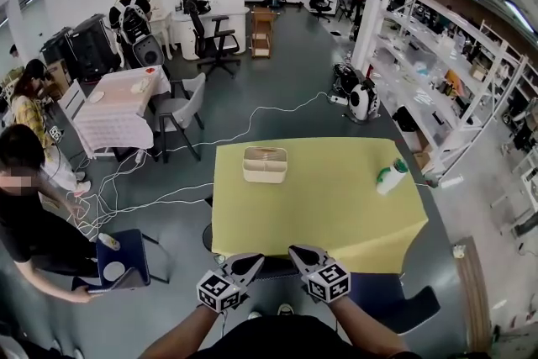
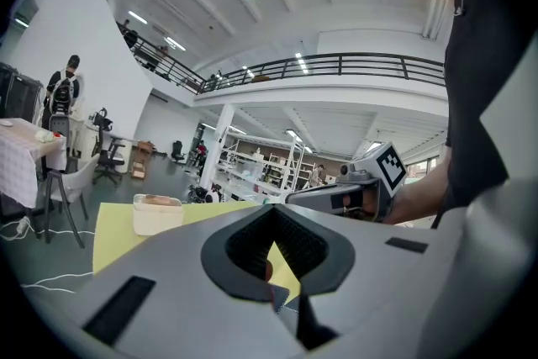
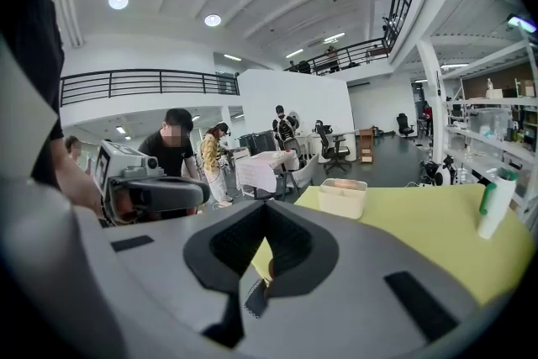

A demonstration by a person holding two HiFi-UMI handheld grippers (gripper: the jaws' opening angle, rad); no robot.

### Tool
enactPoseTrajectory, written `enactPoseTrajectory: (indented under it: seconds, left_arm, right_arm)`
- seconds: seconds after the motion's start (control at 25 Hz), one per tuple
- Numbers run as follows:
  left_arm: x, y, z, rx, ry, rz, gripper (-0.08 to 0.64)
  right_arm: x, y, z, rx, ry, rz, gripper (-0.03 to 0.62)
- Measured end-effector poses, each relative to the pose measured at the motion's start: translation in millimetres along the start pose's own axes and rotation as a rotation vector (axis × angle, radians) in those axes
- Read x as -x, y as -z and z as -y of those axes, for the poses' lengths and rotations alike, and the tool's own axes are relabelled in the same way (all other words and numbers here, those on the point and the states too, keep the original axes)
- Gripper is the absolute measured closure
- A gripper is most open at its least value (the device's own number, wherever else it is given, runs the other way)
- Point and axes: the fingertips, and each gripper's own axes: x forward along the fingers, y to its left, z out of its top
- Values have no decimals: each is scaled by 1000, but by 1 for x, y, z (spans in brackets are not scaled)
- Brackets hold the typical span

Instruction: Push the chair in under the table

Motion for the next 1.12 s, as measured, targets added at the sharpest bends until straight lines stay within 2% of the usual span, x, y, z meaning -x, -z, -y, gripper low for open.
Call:
enactPoseTrajectory:
  seconds: [0.24,0.72,1.12]
  left_arm:
    - [13,21,-4,23,-9,-6,552]
    - [29,20,15,23,-49,16,552]
    - [26,36,71,33,-87,24,552]
  right_arm:
    - [5,18,-5,-25,33,0,578]
    - [19,16,-18,-20,22,14,578]
    - [83,41,-24,-38,11,24,578]
